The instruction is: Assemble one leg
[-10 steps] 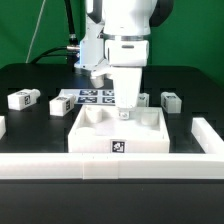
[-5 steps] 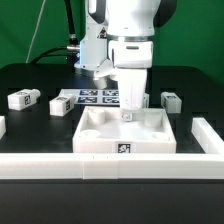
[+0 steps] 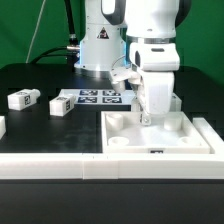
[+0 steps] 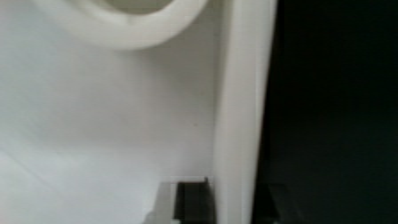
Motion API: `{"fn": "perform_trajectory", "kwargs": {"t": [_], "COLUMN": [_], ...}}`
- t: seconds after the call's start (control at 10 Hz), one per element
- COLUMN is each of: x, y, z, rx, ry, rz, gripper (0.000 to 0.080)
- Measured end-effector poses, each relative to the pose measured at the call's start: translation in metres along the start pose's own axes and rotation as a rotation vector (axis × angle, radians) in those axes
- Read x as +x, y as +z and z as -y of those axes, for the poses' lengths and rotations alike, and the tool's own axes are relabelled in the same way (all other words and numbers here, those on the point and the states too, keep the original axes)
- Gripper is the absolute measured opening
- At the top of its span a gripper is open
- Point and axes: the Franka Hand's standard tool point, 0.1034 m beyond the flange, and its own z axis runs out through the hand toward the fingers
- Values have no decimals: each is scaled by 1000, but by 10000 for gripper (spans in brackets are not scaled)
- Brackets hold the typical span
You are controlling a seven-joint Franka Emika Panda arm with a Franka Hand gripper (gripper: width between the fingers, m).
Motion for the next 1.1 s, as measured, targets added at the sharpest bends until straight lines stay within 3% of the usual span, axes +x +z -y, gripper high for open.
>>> {"fn": "perform_trajectory", "kwargs": {"t": [0.9,1.0,1.1], "x": [7,7,7], "y": [0,0,0], "z": [-8,-8,-8], "rx": [0,1,1], "ry": [55,55,55], "rz": [1,1,1], "gripper": [57,141,282]}}
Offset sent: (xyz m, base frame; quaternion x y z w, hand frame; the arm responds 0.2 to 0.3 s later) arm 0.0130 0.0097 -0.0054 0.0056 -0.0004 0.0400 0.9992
